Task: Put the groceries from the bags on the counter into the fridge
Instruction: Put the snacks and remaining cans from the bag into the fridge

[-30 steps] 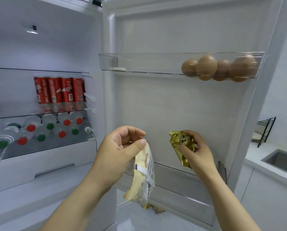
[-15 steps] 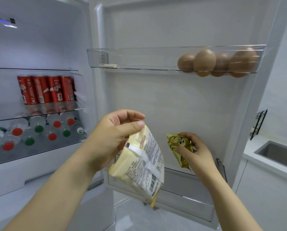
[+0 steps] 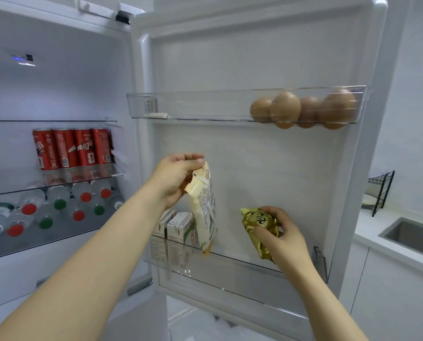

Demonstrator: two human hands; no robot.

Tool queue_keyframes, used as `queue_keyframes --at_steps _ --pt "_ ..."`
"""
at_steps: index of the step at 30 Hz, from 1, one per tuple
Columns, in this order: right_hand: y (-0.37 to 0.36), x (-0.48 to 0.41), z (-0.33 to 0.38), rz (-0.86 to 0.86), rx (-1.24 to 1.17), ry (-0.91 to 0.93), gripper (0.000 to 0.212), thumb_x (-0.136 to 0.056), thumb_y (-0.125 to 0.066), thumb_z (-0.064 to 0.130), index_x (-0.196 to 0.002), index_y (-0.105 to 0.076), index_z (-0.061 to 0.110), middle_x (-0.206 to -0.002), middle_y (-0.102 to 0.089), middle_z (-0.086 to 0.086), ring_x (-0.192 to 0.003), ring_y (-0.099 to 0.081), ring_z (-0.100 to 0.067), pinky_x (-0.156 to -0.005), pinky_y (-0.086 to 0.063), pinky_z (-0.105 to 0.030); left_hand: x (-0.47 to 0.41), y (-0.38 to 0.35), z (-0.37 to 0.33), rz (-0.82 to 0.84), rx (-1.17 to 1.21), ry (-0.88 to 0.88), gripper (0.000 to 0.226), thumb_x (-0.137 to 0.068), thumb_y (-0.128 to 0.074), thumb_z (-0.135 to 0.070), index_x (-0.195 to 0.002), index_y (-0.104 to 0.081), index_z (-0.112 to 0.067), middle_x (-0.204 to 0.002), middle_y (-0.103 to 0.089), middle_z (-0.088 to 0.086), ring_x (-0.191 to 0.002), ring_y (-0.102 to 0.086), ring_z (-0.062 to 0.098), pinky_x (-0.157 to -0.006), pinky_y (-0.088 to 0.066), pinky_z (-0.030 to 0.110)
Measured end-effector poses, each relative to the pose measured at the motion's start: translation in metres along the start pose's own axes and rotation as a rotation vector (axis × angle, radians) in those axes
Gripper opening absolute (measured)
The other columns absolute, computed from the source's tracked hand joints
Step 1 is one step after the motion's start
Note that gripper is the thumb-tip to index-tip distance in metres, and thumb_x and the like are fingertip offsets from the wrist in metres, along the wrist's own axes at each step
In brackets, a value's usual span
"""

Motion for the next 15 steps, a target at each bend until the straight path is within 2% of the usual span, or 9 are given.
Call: queue_keyframes --at_steps 2,5,8,10,13,15 --pt "0.000 0.000 0.000 -0.001 -0.001 0.004 0.039 -0.069 -0.068 0.030 -0.106 -0.060 0.038 -0.096 -0.066 0.012 -0.087 -0.064 -0.013 -0.066 -0.050 -0.022 -0.009 -0.002 -0.001 -0.004 -0.013 0.003 0.014 -0.090 -0.056 0.002 -0.085 -0.062 -0.010 -0.070 -0.059 0.005 -0.052 -0.056 0.010 -0.051 -0.047 0.020" --pt "0.000 0.001 0.002 -0.001 0.010 0.003 0.044 -0.062 -0.062 0.035 -0.106 -0.060 0.039 -0.095 -0.065 0.013 -0.084 -0.064 -0.012 -0.064 -0.048 -0.020 -0.018 -0.002 0.000 -0.029 -0.031 0.025 0.015 -0.090 -0.055 0.003 -0.085 -0.060 -0.010 -0.072 -0.058 0.006 -0.042 -0.057 0.005 -0.044 -0.047 0.015" --pt "0.000 0.001 0.003 0.004 0.014 0.005 0.045 -0.061 -0.060 0.036 -0.105 -0.059 0.039 -0.094 -0.065 0.014 -0.083 -0.063 -0.009 -0.063 -0.048 -0.019 -0.024 0.003 0.018 -0.054 -0.151 0.109 0.014 -0.089 -0.057 0.003 -0.084 -0.061 -0.009 -0.075 -0.060 0.010 -0.055 -0.059 0.015 -0.051 -0.050 0.024" --pt "0.001 0.001 0.004 -0.001 0.012 0.004 0.045 -0.061 -0.060 0.035 -0.106 -0.059 0.038 -0.094 -0.065 0.014 -0.081 -0.063 -0.007 -0.063 -0.048 -0.018 -0.025 0.011 0.033 -0.085 -0.267 0.144 0.014 -0.089 -0.058 0.002 -0.083 -0.061 -0.010 -0.076 -0.061 0.011 -0.061 -0.058 0.019 -0.050 -0.049 0.024" --pt "0.001 0.001 0.003 -0.006 0.012 -0.002 0.044 -0.060 -0.061 0.035 -0.104 -0.059 0.039 -0.092 -0.065 0.013 -0.078 -0.063 -0.006 -0.059 -0.047 -0.016 -0.027 0.026 0.052 -0.158 -0.398 0.142 0.014 -0.086 -0.062 0.003 -0.080 -0.062 -0.010 -0.079 -0.063 0.013 -0.062 -0.059 0.020 -0.049 -0.050 0.023" --pt "0.000 0.001 0.002 -0.003 0.017 -0.010 0.044 -0.060 -0.061 0.036 -0.104 -0.059 0.040 -0.092 -0.065 0.014 -0.077 -0.063 -0.006 -0.056 -0.045 -0.015 -0.029 0.034 0.058 -0.206 -0.494 0.102 0.013 -0.083 -0.065 0.003 -0.078 -0.063 -0.009 -0.084 -0.065 0.016 -0.063 -0.060 0.020 -0.053 -0.052 0.024"
Point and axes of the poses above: each hand's wrist, its own x-axis away from the middle knuckle, its own y-axis out of the back of the hand, z = x × y, the point moved 8 cm from there along -x, towards the middle knuckle
